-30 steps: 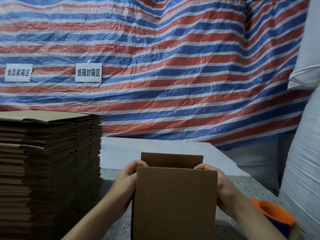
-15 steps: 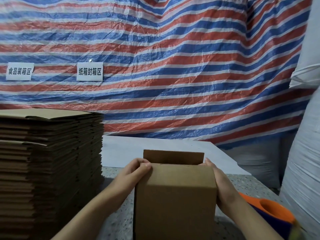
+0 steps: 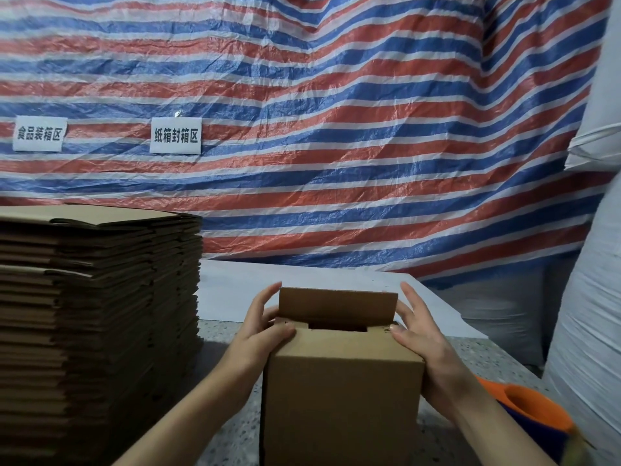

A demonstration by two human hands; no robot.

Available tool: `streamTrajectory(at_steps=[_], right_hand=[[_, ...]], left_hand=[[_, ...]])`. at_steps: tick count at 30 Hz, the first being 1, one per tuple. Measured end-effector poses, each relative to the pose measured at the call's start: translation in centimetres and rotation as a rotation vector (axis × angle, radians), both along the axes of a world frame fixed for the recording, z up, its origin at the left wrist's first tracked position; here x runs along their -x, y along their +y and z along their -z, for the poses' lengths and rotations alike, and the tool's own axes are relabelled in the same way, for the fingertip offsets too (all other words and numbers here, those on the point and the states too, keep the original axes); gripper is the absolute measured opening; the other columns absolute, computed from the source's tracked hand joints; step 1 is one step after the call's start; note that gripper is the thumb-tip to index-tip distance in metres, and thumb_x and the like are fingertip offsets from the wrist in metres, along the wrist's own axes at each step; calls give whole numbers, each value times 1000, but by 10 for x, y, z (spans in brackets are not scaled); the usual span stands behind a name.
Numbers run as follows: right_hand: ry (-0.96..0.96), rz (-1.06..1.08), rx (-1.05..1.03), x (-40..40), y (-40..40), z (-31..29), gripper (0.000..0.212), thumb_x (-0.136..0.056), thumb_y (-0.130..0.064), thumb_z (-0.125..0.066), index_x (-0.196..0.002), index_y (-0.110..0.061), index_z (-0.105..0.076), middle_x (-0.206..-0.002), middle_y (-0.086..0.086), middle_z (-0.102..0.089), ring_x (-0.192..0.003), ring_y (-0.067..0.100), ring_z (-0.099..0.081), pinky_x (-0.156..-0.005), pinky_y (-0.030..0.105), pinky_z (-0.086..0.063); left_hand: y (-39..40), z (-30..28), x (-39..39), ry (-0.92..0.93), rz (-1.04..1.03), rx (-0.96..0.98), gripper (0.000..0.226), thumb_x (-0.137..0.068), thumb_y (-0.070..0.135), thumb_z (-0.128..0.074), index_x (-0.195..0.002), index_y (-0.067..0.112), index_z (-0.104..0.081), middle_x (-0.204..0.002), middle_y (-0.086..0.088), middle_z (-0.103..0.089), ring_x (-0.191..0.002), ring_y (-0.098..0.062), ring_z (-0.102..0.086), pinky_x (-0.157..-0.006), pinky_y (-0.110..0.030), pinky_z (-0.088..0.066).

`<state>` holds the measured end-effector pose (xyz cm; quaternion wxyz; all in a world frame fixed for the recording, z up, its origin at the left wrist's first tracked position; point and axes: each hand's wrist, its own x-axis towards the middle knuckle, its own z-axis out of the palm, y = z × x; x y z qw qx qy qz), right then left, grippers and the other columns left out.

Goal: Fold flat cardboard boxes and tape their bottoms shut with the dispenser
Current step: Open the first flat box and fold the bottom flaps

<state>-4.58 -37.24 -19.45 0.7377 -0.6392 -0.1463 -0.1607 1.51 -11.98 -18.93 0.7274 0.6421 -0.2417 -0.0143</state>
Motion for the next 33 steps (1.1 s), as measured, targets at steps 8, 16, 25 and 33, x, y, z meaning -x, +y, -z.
streamTrajectory(at_steps=[8, 16, 25, 33], right_hand=[[21, 105, 69, 2, -4, -1, 30, -83, -23, -66, -112, -25, -77, -120, -3, -71, -109, 13, -68, -80, 25, -57], [53, 190, 21, -1, 2, 1, 23, -79, -24, -66, -96, -17, -81, -101, 5, -76, -97, 15, -71, -73, 24, -57], [83, 214, 46, 1, 11, -6, 30, -97, -4, -57, -91, -22, -79, -90, 2, -74, -81, 11, -71, -65, 20, -55], [115, 208, 19, 4, 12, -3, 28, -98, -1, -52, -96, -15, -75, -84, -1, -73, -74, 8, -69, -64, 21, -56]], left_hand=[[-2, 5, 7, -32, -71, 48, 16, -91, 12, -64, -86, 27, -65, -117, 13, -65, -98, -10, -67, -79, -30, -54], [-5, 2, 11, 76, -86, 67, 24, -92, 4, -59, -71, 15, -62, -117, 0, -67, -107, -24, -60, -84, -36, -43], [-2, -9, 11, 163, -91, -5, 29, -96, 9, -53, -94, 23, -78, -109, -3, -71, -91, -22, -62, -64, -29, -47], [4, -23, 19, -519, -181, -547, 27, -103, 31, -44, -115, 34, -68, -138, 27, -50, -135, 11, -32, -117, -26, -25]])
